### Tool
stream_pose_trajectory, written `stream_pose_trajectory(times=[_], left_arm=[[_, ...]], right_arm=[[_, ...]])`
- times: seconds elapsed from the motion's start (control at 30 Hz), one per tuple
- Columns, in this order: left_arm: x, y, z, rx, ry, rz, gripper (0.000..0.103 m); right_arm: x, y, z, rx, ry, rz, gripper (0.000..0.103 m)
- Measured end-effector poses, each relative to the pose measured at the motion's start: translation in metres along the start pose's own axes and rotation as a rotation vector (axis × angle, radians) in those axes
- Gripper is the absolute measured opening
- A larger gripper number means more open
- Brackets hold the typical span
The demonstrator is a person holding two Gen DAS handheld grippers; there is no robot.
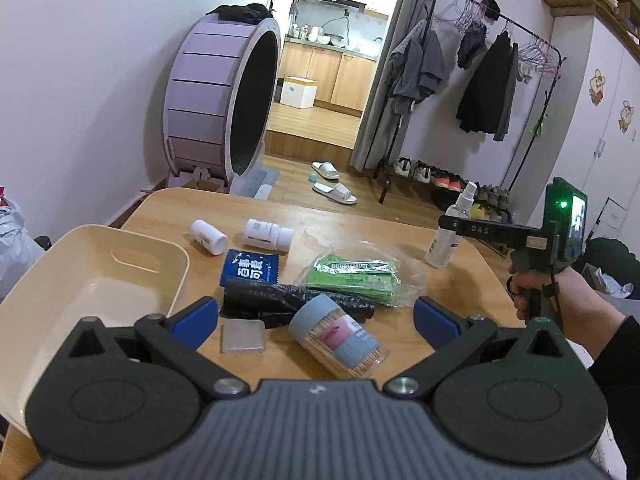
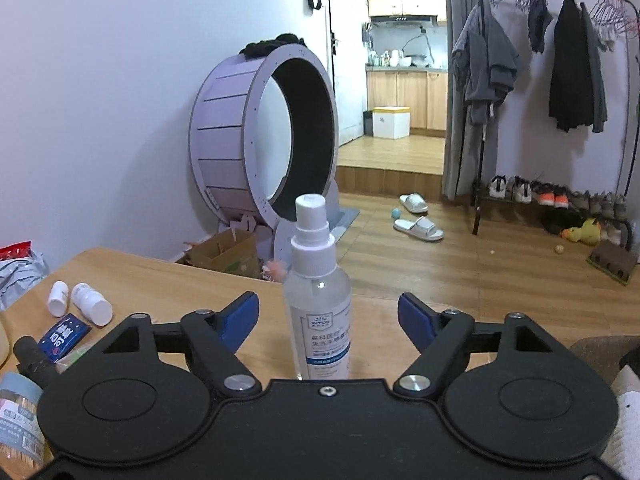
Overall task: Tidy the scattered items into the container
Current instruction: 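Reach the right tool to the clear spray bottle and grasp it, then lift the spray bottle with the right tool and place it in the cream basket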
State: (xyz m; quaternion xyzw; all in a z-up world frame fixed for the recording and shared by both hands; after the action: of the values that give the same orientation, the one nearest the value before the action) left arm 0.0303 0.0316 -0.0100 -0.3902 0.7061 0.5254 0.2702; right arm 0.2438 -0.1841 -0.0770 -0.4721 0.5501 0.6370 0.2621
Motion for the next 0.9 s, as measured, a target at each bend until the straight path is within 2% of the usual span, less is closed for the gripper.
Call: stream_pose_trajectory(times=[0.1, 0.17, 0.37, 0.6, 0.9], left_arm=[[0.0, 0.0, 0.0, -0.006, -0.007, -0.003, 0.103], [0.0, 0.001, 0.0, -0.009, -0.01, -0.007, 0.103], [-0.001, 0.003, 0.002, -0.015, -0.006, -0.016, 0.103], [-0.001, 0.007, 0.002, -0.026, -0.025, -0.023, 0.103], [-0.001, 0.018, 0.007, -0.051, -0.015, -0.007, 0.103]], right_arm=[[-0.001, -0.005, 0.004, -0.003, 0.019, 0.006, 0.059], [-0.002, -0.008, 0.006, -0.009, 0.023, 0.012, 0.038], [-0.004, -0.009, 0.005, -0.015, 0.008, 0.016, 0.037], [-0.015, 0.002, 0.009, -0.029, 0.01, -0.027, 0.037], [-0.033, 0.028, 0.038, -0.081, 0.036, -0.052, 0.037]])
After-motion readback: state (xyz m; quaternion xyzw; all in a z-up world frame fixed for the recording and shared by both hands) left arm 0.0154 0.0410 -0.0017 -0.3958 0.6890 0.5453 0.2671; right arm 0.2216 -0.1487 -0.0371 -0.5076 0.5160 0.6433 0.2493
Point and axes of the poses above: each gripper's, at about its wrist camera, not at the fingertips, and y roughly against the way its jaws point, z to its left, x to its underside, the point moved 2 cm from there along -y, roughly the way its jaws point, and after that the axes turned 7 degrees about y, right-handed, at the moved point
